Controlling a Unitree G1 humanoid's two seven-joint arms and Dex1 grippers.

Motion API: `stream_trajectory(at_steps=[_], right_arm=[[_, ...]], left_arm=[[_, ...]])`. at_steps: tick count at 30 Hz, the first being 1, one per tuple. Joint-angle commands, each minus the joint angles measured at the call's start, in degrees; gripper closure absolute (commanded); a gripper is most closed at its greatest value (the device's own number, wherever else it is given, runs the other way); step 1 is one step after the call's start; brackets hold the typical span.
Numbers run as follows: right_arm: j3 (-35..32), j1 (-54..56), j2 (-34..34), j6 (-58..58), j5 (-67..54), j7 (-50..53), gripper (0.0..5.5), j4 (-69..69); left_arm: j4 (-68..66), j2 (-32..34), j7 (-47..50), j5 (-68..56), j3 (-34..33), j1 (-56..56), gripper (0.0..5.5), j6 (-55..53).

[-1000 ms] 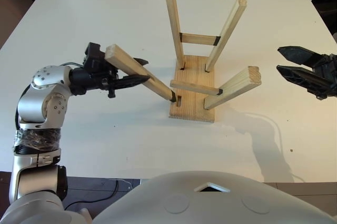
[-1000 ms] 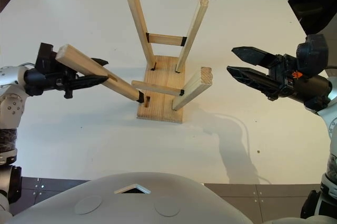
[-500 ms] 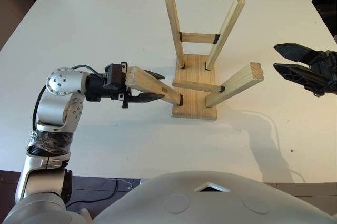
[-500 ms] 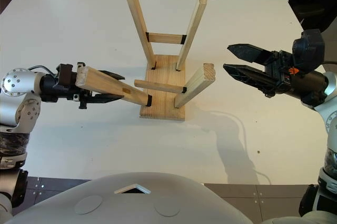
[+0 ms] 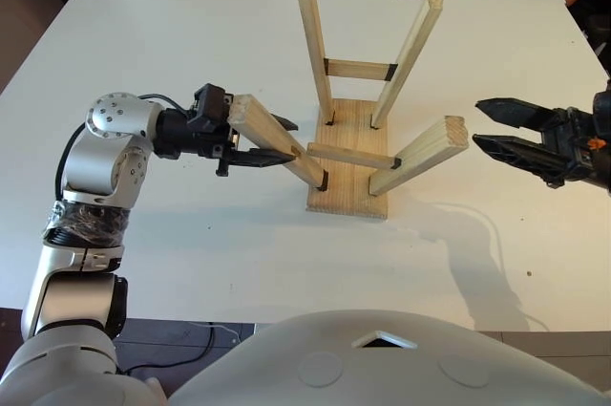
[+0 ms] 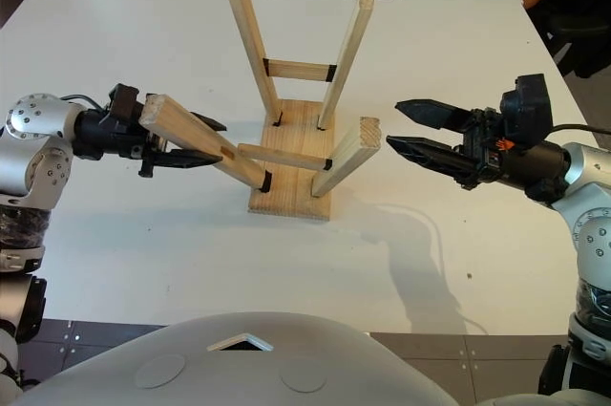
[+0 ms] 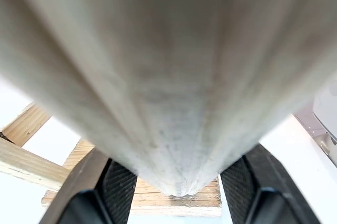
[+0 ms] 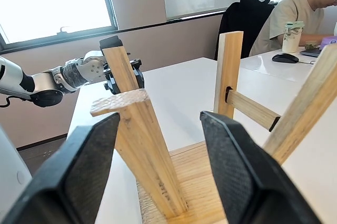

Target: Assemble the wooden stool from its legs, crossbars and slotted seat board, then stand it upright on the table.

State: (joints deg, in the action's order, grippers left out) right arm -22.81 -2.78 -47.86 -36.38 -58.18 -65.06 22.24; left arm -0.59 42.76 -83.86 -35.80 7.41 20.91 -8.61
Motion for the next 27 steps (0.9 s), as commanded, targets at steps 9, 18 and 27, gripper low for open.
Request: stream_trajectory(at_steps=[9,18,27], right_arm=[[2.0,0.0,1.4,2.6,3.6,0.6,2.69,2.5],[1.1,-0.6,3.2,5.3,6.6,3.5,2.69,-1.3],[14.7,-9.1,0.0,15.7,26.7,0.3,2.69,0.4]], left_arm=[[-12.8,-1.0,-1.6,14.0,14.9,2.4,3.46,-1.1],[-14.8,-0.7,-0.5,15.5,18.3,0.6,3.46,-0.7],[-17.7,-2.5,0.9,16.4,19.8,2.0,3.46,-1.3]])
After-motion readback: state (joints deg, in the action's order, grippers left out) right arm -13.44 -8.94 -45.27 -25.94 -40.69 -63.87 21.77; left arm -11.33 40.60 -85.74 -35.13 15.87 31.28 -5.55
